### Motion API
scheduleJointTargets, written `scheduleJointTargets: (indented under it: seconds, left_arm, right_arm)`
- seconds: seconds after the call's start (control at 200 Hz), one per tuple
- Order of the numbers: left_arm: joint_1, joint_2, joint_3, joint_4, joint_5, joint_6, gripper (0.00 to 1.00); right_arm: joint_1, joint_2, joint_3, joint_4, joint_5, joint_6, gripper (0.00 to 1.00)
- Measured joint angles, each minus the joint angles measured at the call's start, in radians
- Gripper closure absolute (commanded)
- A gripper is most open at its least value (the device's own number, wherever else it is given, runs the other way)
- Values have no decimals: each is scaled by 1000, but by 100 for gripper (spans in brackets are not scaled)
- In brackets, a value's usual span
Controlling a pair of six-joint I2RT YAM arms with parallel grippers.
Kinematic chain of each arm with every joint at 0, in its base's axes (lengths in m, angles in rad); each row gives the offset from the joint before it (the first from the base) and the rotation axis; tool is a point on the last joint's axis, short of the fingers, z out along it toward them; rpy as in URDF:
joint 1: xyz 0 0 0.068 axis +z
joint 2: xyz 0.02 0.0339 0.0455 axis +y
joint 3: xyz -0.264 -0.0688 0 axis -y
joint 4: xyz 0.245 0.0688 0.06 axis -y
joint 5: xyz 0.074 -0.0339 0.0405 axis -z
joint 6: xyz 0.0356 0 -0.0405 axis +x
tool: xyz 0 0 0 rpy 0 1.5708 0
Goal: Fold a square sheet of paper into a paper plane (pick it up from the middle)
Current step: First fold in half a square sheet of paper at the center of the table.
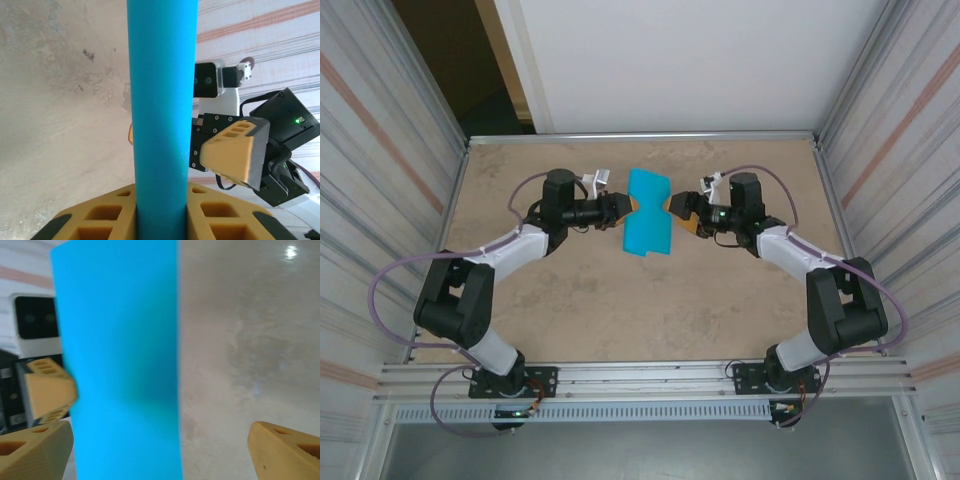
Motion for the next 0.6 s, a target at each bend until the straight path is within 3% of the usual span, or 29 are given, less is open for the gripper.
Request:
scheduleJointTargets:
  seconds: [0.215,0.596]
  left_arm:
    - [0,0,4,4,23,-21,75]
    - [32,1,6,-15,28,-24,77]
  right_arm:
    - [7,37,28,70,-71,24,23]
    - [3,47,32,135,-129,68,56]
